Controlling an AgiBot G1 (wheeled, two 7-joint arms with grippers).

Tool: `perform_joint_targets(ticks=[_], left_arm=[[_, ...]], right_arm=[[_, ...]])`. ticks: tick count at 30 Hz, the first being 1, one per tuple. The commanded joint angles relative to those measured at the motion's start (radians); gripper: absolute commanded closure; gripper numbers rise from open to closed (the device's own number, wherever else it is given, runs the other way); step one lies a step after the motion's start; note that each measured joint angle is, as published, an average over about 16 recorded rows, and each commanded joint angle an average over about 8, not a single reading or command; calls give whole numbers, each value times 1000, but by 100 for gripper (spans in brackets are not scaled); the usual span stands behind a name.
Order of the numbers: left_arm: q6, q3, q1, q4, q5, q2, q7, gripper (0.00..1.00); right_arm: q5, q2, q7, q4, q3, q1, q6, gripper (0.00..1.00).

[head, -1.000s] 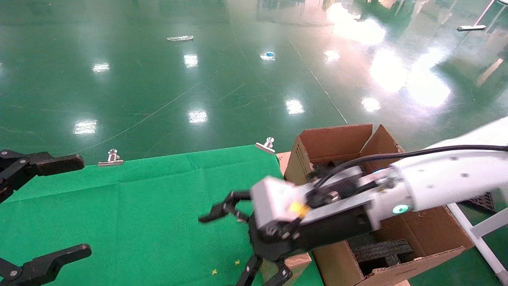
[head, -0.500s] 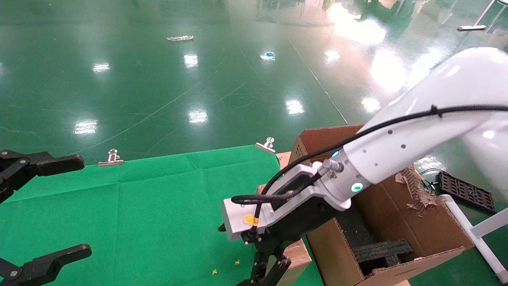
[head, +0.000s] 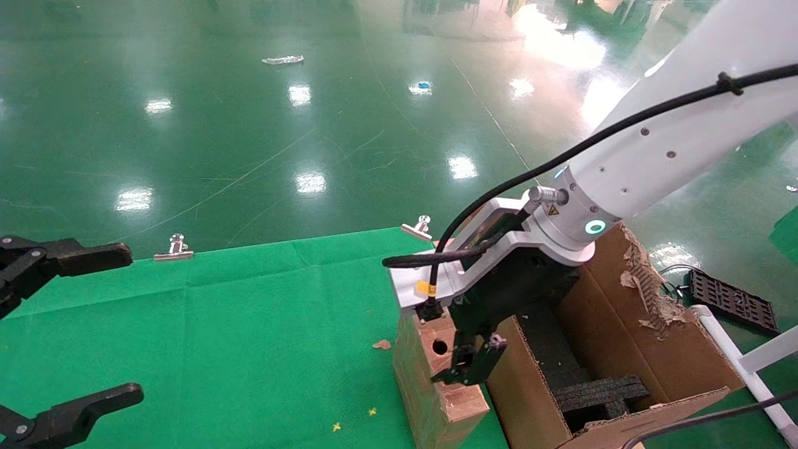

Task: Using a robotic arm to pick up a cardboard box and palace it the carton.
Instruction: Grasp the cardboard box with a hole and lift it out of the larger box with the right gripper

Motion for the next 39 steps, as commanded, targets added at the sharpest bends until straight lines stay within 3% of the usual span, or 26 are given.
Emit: perform_joint_targets(ticks=[1,14,21,26,30,36,37,39], left_arm=[[0,0,0,0,0,0,0,0],[0,1,0,0,-1,0,1,0],[-1,2,0,0,-1,-1,1,0],[-1,2,0,0,-1,-1,1,0],[-1,2,0,0,-2,-1,1,0],[-1,3,-1,0,-2,-1,1,0],[-1,3,-1,0,-2,-1,1,0],[-1,3,-1,0,-2,-1,1,0]], right_arm=[[-8,-6,19,0,-48,40,0,0],[5,-104,153,-2,-306,180,23,0],[13,-102,470,-34,-351,205,56,0],[109,-92,680,-134,-348,177,59,0],[179,-82,765,-222,-338,148,73,0],[200,-96,803,-291,-344,113,87,0],[198,-100,805,-297,-347,108,89,1],[193,-107,806,-305,-351,100,92,18]])
